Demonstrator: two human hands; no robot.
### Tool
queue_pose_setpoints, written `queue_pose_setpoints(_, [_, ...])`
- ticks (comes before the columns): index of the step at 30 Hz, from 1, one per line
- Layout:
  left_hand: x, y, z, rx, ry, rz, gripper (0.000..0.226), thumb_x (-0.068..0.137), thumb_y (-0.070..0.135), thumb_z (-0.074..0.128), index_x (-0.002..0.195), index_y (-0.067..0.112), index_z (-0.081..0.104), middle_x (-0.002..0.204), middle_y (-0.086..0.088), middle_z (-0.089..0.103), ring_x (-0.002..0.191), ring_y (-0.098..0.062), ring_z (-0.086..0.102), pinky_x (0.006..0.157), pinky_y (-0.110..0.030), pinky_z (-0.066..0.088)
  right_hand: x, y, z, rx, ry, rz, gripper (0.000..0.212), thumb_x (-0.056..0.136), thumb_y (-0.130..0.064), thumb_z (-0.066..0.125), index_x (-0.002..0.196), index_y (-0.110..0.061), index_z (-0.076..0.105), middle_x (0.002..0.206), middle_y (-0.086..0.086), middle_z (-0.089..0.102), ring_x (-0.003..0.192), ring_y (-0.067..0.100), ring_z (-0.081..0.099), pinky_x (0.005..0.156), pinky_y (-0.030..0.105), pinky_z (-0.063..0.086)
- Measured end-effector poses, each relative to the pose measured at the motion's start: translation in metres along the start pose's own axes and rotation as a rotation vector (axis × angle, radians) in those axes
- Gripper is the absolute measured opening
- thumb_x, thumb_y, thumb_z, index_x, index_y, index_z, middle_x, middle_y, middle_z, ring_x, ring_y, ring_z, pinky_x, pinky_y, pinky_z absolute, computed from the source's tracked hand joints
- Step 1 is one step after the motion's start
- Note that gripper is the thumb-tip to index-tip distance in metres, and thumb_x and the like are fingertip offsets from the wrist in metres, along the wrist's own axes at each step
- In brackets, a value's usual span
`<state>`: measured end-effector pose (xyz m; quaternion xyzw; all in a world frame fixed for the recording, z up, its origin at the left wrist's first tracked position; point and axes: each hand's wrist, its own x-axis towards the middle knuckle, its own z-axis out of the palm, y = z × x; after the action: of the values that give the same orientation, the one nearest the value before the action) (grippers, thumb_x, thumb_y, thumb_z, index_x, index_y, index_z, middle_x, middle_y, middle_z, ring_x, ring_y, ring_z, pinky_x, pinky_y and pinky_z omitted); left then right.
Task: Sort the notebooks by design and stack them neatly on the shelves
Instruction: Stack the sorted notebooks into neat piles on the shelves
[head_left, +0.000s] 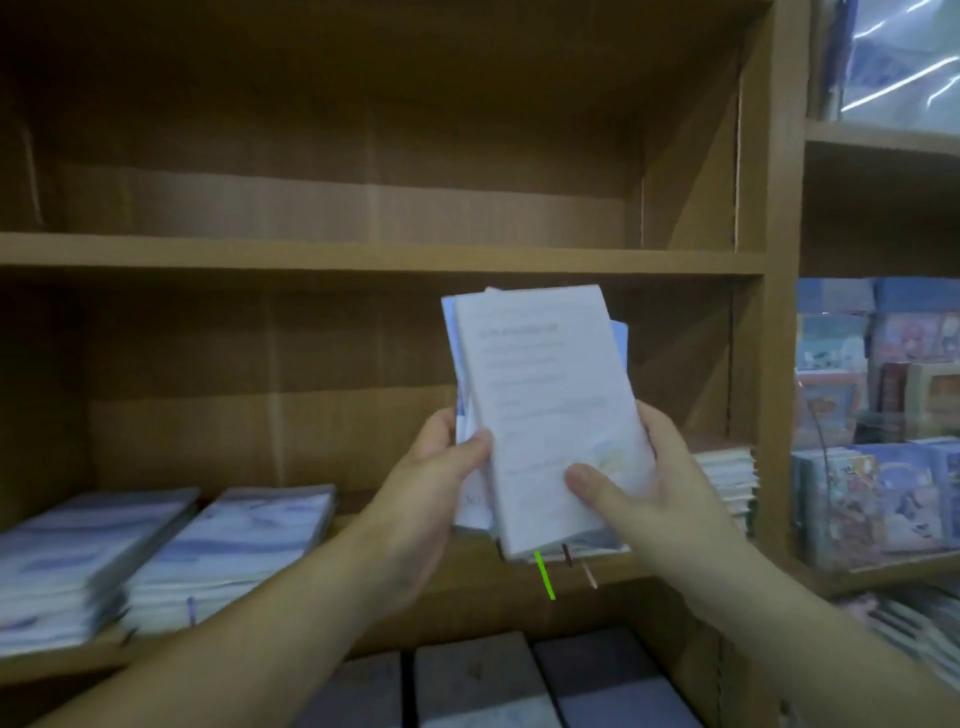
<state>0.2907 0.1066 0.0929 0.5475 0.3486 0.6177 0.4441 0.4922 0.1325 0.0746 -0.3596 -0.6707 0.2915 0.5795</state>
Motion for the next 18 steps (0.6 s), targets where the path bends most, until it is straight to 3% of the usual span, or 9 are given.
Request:
queue_pose_setpoints(2, [-0.015,0.005,-0.022,0.153,0.047,0.077,0.040,0.095,0.023,0.071,0.130,0.023,0.051,0.124,0.001,0.072,0.110,-0.015,0.071,0.090,-0.037,0.059,-0.008,-0.005,0.038,0.020,0.038,-0.056,0.068,0.084,-0.035,0.080,0.139,-0.041,0.041,0.125,-0.019,0.060,0.112,0.002,0.062,0.089,0.030,0.059])
queue_pose_setpoints(4, [-0.027,0.017,-0.049,0.253,0.087,0.135,0.050,0.093,0.009,0.072,0.135,0.021,0.047,0.126,-0.001,0.070,0.110,-0.014,0.070,0.092,-0.038,0.060,-0.011,-0.012,0.075,0.085,0.023,-0.091,0.062,0.087,-0.029,0.078,0.137,-0.041,0.043,0.124,-0.020,0.061,0.109,-0.003,0.062,0.083,0.022,0.058])
queue_pose_setpoints(6, [-0.037,0.033,-0.085,0.348,0.119,0.162,0.056,0.092,0.008,0.072,0.138,0.025,0.046,0.127,0.001,0.069,0.111,-0.014,0.070,0.093,-0.040,0.060,-0.007,-0.019,0.106,0.137,-0.030,-0.100,0.060,0.090,-0.023,0.075,0.138,-0.041,0.044,0.124,-0.022,0.061,0.108,-0.006,0.062,0.080,0.017,0.057])
queue_pose_setpoints(9, [-0.055,0.052,-0.139,0.650,0.233,0.191,0.070,0.081,0.043,0.080,0.141,0.040,0.045,0.132,0.008,0.059,0.114,-0.010,0.064,0.093,-0.037,0.059,0.004,-0.027,0.150,0.182,-0.155,-0.041,0.060,0.092,-0.011,0.072,0.138,-0.040,0.045,0.126,-0.018,0.063,0.113,0.004,0.063,0.088,0.030,0.059])
queue_pose_setpoints(11, [-0.064,0.054,-0.169,0.801,0.307,0.178,0.071,0.074,0.060,0.072,0.139,0.047,0.044,0.133,0.009,0.056,0.118,-0.012,0.060,0.097,-0.041,0.057,0.009,-0.032,0.182,0.183,-0.201,-0.020,0.059,0.092,-0.004,0.070,0.133,-0.039,0.044,0.128,-0.011,0.062,0.116,0.011,0.061,0.094,0.038,0.055])
queue_pose_setpoints(18, [-0.068,0.049,-0.231,0.901,0.406,0.185,0.073,0.082,0.054,0.063,0.147,0.049,0.031,0.138,0.015,0.056,0.125,-0.010,0.057,0.100,-0.047,0.055,0.031,-0.032,0.254,0.142,-0.277,0.027,0.062,0.089,-0.001,0.070,0.137,-0.029,0.043,0.127,-0.010,0.060,0.117,0.012,0.059,0.089,0.029,0.051])
